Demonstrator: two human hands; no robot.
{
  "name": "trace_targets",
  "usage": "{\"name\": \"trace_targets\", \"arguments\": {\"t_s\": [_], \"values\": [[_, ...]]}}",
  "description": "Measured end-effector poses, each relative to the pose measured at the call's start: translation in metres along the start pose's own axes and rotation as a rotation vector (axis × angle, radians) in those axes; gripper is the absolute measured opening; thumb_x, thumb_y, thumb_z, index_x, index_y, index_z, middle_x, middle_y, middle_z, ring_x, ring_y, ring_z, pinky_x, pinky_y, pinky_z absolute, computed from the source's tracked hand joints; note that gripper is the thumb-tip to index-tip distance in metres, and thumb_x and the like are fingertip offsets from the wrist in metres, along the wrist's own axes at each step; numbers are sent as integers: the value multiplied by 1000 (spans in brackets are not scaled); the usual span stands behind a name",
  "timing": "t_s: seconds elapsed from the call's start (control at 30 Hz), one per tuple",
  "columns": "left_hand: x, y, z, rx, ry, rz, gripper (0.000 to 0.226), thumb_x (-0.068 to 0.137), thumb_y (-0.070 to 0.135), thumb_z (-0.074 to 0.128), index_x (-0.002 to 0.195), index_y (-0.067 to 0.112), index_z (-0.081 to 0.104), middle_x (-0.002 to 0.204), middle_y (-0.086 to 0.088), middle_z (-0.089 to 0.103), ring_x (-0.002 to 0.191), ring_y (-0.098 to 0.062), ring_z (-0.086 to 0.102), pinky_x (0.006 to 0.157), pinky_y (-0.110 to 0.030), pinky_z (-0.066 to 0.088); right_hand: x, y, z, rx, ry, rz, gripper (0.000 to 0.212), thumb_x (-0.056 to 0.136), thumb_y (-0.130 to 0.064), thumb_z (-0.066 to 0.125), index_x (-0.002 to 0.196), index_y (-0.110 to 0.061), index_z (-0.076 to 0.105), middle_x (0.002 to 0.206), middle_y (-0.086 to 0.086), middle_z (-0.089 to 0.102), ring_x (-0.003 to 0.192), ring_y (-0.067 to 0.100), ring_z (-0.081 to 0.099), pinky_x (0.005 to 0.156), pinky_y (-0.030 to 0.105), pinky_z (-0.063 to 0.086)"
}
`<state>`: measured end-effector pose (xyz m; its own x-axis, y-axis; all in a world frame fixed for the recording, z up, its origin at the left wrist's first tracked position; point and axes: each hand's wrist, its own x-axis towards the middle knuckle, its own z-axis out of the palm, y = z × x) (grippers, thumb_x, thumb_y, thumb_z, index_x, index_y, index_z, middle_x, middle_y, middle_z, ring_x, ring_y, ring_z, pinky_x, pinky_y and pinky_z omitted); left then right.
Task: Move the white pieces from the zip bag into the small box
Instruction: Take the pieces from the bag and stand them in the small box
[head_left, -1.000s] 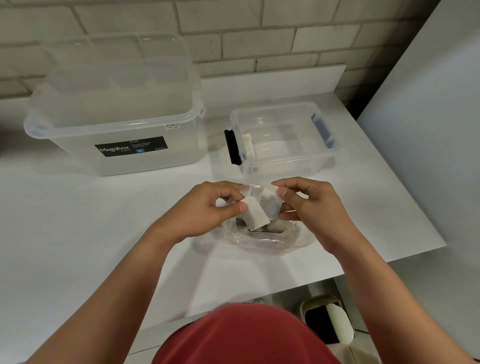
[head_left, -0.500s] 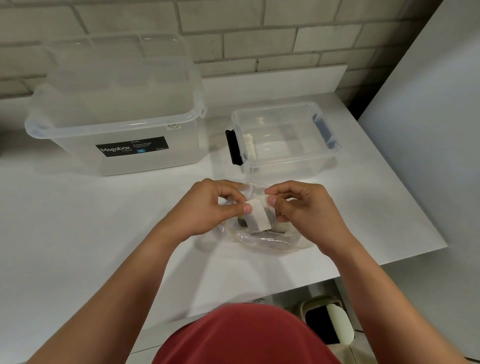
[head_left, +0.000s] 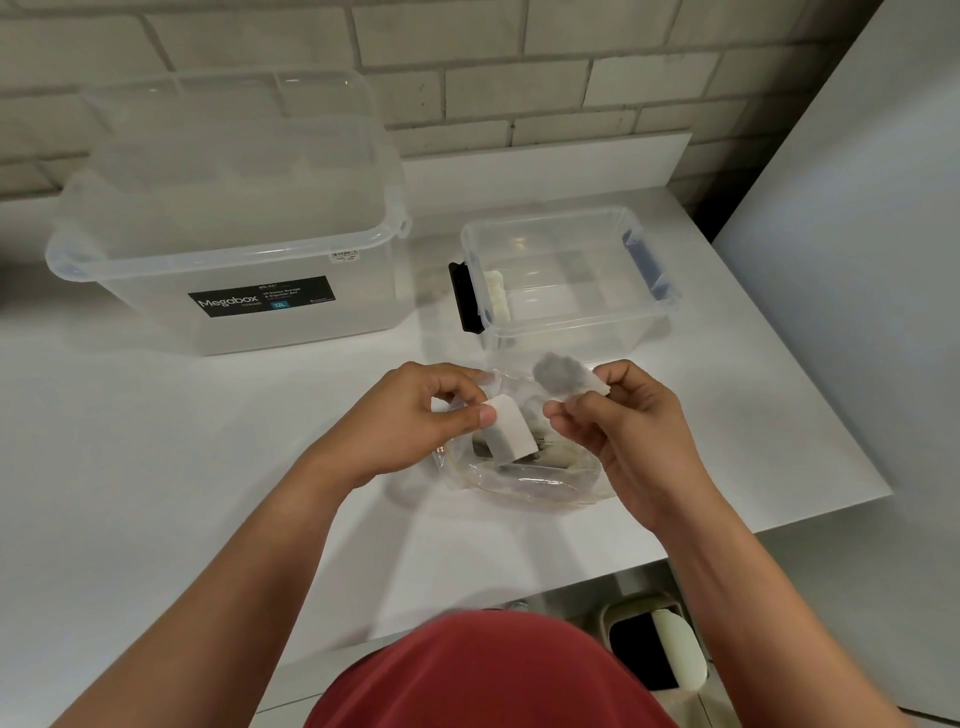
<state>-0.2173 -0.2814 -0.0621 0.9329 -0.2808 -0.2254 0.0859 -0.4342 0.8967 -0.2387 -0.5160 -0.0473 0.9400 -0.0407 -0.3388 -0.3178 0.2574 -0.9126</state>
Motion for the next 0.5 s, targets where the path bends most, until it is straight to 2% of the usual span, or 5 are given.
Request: {"name": "trace_targets", "arguments": {"t_s": [0.07,0.13,0.27,0.4,0.5], "values": [[0,0,1,4,24,-6,13,89,31,78,77,28,76,121,26,69,113,-1,65,75,-26,46,-3,0,0,8,-34,-8,32,90,18,59,111,-7,60,85,19,60,81,32,75,78,34,62],[1,0,3,1,58,-4,13,88,32,79,75,28,77,119,23,71,112,0,65,75,-27,47,-6,1,2,-93,-66,-28,40,91,13,59,115,-16,70,94,19,66,84,33,75,78,37,61],[3,0,7,-14,102,-14,10,86,33,80,78,27,79,117,19,72,108,3,66,75,-27,47,-11,3,10,-212,-51,3,19,94,-1,68,100,-16,77,100,18,75,83,28,76,72,32,59],[4,-1,6,-34,117,-29,8,86,32,80,79,26,80,115,21,73,105,-3,68,74,-27,48,-12,2,9,-278,-30,-13,15,89,-2,77,98,-10,68,94,12,76,79,28,77,75,37,62],[4,-1,4,-34,119,-36,9,86,32,81,79,25,80,115,19,73,103,-3,68,72,-26,48,-11,-8,3,-356,-56,-79,11,87,-1,78,92,-6,71,90,9,75,80,30,78,79,39,64]]}}
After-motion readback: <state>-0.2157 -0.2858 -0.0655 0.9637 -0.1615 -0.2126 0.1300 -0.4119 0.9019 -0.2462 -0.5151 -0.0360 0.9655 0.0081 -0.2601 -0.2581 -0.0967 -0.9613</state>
